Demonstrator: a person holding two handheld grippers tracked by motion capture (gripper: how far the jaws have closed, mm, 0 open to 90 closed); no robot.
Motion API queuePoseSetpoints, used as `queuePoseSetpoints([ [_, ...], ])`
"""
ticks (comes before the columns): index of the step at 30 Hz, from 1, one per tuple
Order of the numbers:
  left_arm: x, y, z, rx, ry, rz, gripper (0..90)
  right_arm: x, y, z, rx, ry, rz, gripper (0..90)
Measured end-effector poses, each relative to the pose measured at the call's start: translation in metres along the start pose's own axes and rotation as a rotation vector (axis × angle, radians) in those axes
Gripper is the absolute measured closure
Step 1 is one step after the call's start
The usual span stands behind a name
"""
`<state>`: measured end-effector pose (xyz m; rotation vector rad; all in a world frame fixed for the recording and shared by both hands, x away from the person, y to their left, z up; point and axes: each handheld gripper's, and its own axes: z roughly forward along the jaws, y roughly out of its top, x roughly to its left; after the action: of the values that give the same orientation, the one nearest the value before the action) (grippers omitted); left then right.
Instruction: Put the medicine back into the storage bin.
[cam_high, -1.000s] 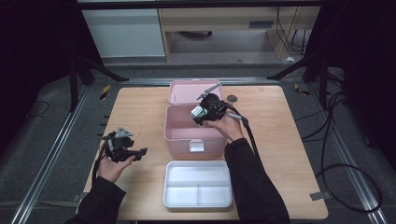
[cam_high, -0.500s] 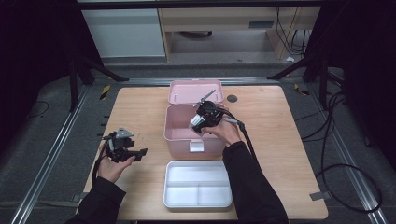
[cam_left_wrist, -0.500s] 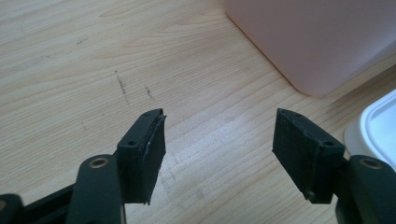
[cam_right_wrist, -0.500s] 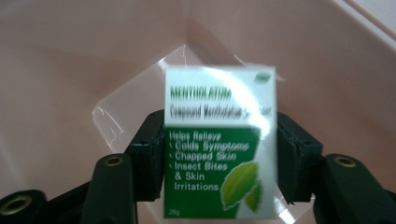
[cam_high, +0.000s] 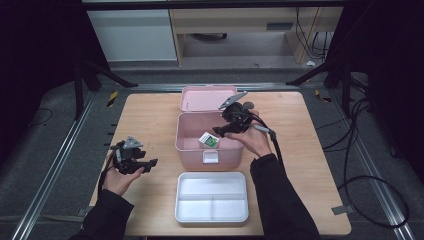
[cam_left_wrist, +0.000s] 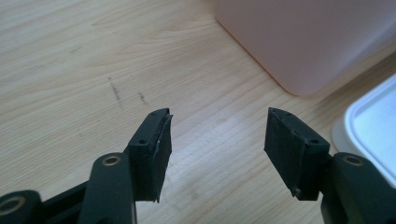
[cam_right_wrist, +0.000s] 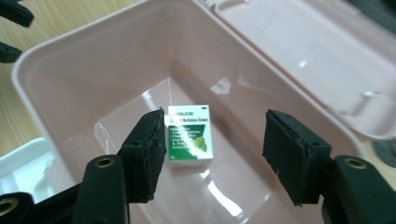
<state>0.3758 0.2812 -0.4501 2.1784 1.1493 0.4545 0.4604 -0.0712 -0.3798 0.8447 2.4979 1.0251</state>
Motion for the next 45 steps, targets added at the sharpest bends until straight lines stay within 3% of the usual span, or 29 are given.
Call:
queuePoseSetpoints([
  [6, -0.007, 0.004, -0.004, -0.011, -0.038, 0.052, 41.1, -0.002, -0.014, -0.038, -0.059, -0.007, 0.001, 37.7],
  [12, -0.015, 0.008, -0.005, -0.008, -0.081, 0.097, 42.8, -0.002, -0.039, -0.067, -0.065, -0.036, -0.006, 38.6],
  [17, -0.022, 0.01, -0.005, 0.0, -0.11, 0.129, 42.6, -0.003, -0.066, -0.081, -0.037, -0.053, 0.0, 37.6],
  [24, -0.034, 0.012, -0.002, 0.024, -0.158, 0.187, 43.9, -0.003, -0.106, -0.083, -0.006, -0.046, 0.003, 38.9],
  [30, -0.047, 0.014, -0.001, 0.048, -0.202, 0.251, 45.2, 0.006, -0.127, -0.074, 0.049, -0.035, -0.065, 38.8],
  [33, -0.052, 0.014, 0.002, 0.069, -0.24, 0.276, 46.2, 0.01, -0.132, -0.07, 0.076, -0.033, -0.08, 38.5],
  [45, -0.077, 0.014, 0.008, 0.12, -0.327, 0.407, 52.2, 0.033, -0.14, -0.057, 0.126, 0.063, -0.137, 43.7],
])
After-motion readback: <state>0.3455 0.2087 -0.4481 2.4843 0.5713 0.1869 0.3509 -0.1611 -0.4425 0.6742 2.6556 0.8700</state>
